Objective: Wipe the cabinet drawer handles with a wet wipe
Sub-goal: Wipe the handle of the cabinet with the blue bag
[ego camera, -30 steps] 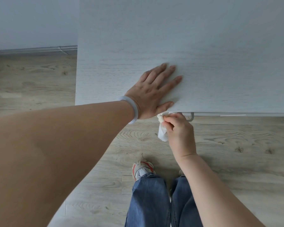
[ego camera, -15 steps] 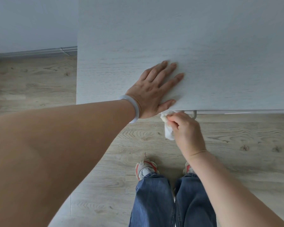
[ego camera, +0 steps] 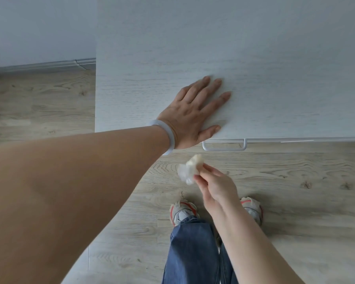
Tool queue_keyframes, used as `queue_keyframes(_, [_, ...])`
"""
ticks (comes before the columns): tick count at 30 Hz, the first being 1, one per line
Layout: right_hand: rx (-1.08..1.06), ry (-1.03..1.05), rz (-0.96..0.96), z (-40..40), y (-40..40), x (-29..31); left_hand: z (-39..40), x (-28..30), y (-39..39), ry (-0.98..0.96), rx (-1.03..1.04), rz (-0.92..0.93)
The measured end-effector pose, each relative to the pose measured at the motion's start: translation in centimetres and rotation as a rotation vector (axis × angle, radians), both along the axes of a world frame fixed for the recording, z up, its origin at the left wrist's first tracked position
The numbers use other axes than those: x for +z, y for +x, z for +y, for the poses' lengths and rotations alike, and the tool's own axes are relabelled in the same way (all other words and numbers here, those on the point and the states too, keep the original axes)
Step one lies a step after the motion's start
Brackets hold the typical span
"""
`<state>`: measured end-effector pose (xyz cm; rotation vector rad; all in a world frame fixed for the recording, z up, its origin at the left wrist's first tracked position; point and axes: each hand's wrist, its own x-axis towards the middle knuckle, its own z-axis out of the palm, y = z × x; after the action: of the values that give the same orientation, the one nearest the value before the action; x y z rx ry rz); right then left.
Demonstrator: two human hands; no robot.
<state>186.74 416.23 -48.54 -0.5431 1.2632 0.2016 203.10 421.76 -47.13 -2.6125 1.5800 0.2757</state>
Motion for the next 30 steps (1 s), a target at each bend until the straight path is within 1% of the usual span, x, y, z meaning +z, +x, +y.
queue_keyframes(1, [-0.162, 0.141, -0.03, 0.5, 0.9, -0.1, 0.0, 0.0, 0.0, 0.0, -0.002, -0.002])
queue_keyframes(3, [-0.418, 0.315, -0.155, 0.9, 2.7, -0.6, -0.1, 0.1, 0.1, 0.003, 0.001, -0.002])
queue_keyframes(5, [-0.565, 0.39, -0.255, 1.1, 3.4, -0.8, -0.1, 0.1, 0.0, 0.006, 0.005, -0.002])
queue_keyframes(6, [-0.59, 0.416, -0.292, 1.3, 3.3, -0.9, -0.1, 0.1, 0.1, 0.004, 0.004, -0.003])
queue_keyframes(8, [-0.574, 0.434, -0.345, 1.6, 2.6, -1.1, 0.0, 0.0, 0.1, 0.001, 0.003, -0.004])
queue_keyframes(11, [-0.52, 0.332, -0.346, 1.6, 2.3, -1.6, 0.0, 0.0, 0.1, -0.008, 0.0, -0.004])
queue_keyframes(13, [-0.491, 0.214, -0.313, 1.6, 3.2, -1.7, -0.1, 0.0, 0.1, -0.001, -0.002, -0.007])
queue_keyframes(17, [-0.402, 0.0, -0.152, 1.5, 4.6, -1.6, -0.1, 0.0, 0.0, 0.003, -0.003, -0.017])
queue_keyframes(24, [-0.221, -0.202, -0.099, 0.7, 2.7, -2.4, -0.1, 0.1, 0.1, 0.009, -0.007, -0.02])
queue_keyframes(27, [-0.129, -0.18, -0.144, 0.3, 1.4, -2.3, -0.1, 0.1, 0.0, 0.01, -0.006, -0.023])
queue_keyframes(29, [-0.11, -0.084, -0.21, 0.2, 1.5, -2.1, -0.1, 0.1, 0.0, 0.009, -0.004, -0.024])
queue_keyframes(30, [-0.135, -0.027, -0.233, 0.2, 2.0, -1.9, -0.1, 0.1, 0.0, 0.006, -0.005, -0.026])
